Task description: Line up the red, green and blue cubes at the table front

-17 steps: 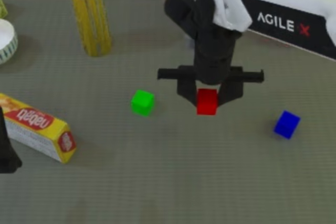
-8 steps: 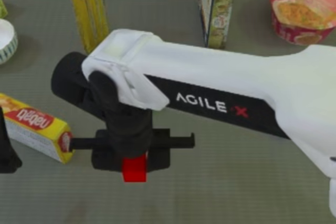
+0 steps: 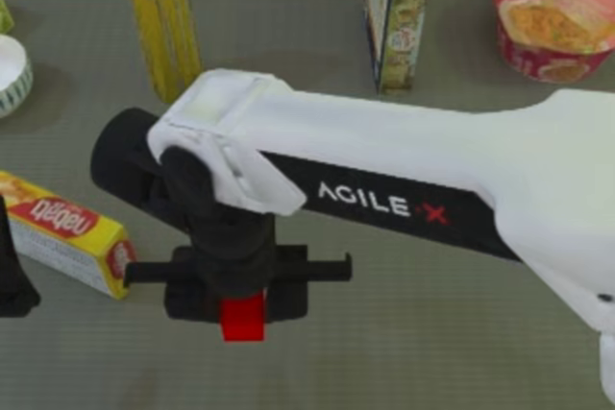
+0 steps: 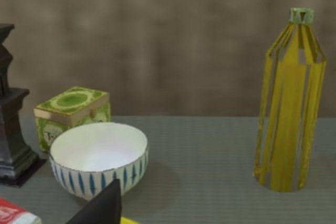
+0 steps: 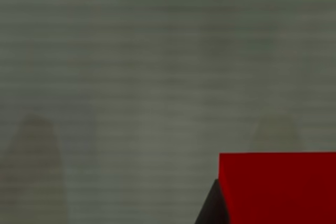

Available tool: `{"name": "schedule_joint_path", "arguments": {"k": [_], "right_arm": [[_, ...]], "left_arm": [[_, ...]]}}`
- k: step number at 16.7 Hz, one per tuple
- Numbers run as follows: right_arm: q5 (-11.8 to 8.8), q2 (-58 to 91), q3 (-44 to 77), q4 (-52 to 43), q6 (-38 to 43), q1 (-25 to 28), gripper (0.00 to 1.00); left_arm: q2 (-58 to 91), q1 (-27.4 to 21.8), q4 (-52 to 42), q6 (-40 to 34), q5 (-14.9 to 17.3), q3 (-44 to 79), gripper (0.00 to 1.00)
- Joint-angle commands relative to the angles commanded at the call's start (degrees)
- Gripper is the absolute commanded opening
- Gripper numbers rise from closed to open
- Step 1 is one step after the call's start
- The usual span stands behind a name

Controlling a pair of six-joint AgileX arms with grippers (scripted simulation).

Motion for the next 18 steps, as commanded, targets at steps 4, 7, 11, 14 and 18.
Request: {"name": "schedule_joint_path", "arguments": {"k": [4, 7, 11, 14, 18], "right_arm": [[0.1, 2.0, -6.0, 8.7, 0.1, 0.1, 0.00], [0.1, 2.8, -8.1, 11.2, 0.1, 0.2, 0.00], [0.1, 2.8, -8.1, 11.2, 0.1, 0.2, 0.08], [0.1, 2.8, -8.1, 11.2, 0.1, 0.2, 0.30], [0.1, 2.8, -8.1, 11.2, 0.1, 0.2, 0.60]], "left_arm": [[0.0, 0.0, 0.0, 0.0, 0.0, 0.0, 1.00], [0.0, 0.0, 0.0, 0.0, 0.0, 0.0, 1.00], [0.0, 0.0, 0.0, 0.0, 0.0, 0.0, 1.00], [0.0, 0.0, 0.0, 0.0, 0.0, 0.0, 1.00], [0.0, 0.0, 0.0, 0.0, 0.0, 0.0, 1.00]]}}
